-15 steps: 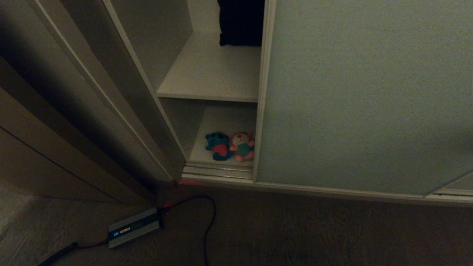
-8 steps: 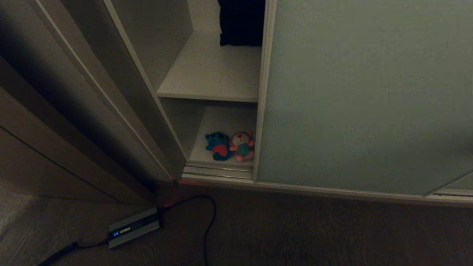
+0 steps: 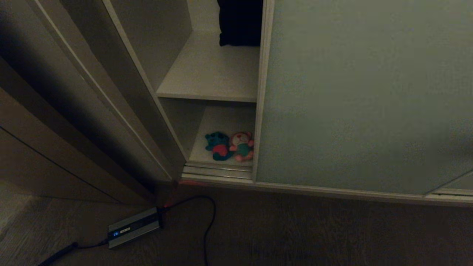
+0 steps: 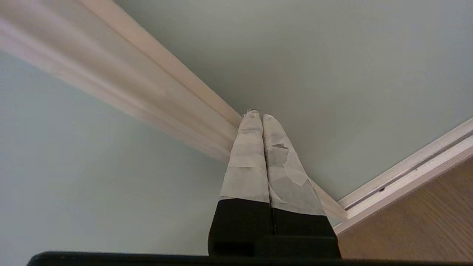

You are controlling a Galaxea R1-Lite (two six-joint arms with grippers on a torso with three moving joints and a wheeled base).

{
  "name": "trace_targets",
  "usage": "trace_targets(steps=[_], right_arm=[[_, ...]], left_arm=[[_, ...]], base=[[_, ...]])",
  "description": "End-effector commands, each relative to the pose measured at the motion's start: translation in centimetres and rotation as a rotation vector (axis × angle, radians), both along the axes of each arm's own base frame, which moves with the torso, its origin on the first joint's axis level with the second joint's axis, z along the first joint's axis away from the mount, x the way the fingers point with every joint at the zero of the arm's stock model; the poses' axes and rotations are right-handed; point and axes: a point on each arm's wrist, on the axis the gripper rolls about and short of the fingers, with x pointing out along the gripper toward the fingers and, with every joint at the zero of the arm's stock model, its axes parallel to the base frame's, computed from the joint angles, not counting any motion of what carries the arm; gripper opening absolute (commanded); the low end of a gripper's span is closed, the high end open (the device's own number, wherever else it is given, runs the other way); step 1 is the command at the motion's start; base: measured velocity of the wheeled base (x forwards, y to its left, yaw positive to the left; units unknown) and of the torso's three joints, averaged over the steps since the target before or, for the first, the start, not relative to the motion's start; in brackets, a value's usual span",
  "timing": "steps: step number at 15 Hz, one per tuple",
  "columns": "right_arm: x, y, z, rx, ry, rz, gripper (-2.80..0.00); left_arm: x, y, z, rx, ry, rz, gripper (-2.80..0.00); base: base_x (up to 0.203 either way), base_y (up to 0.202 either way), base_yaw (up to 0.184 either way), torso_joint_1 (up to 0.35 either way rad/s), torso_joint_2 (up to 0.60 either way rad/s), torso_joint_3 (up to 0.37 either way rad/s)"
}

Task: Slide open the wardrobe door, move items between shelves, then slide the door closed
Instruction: Close the door

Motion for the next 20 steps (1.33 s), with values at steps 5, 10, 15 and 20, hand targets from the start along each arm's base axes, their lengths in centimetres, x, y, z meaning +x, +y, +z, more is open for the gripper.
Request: trace_targets(steps=[5, 10, 15, 20], right_arm=[[0.7, 0.9, 0.8, 0.066, -0.04, 0.03, -2.8], [0.7, 3.0, 1.7, 0.093, -0.029, 0.055, -2.8], [1.2, 7.1, 2.7, 0.122, -0.004, 0.11, -2.8], [0.6, 10.7, 2.6, 0.141, 0.012, 0.15, -2.8]], left_arm=[[0.0, 0.0, 0.0, 0.0, -0.003, 0.001, -2.8], [0.0, 0.0, 0.0, 0.0, -0.002, 0.001, -2.8], [0.0, 0.0, 0.0, 0.0, -0.003, 0.0, -2.8], [0.0, 0.0, 0.0, 0.0, -0.002, 0.0, -2.8]], base=[[0.0, 0.0, 0.0, 0.0, 0.0, 0.0], [0.0, 0.0, 0.0, 0.0, 0.0, 0.0], [0.0, 0.0, 0.0, 0.0, 0.0, 0.0], [0.0, 0.0, 0.0, 0.0, 0.0, 0.0]])
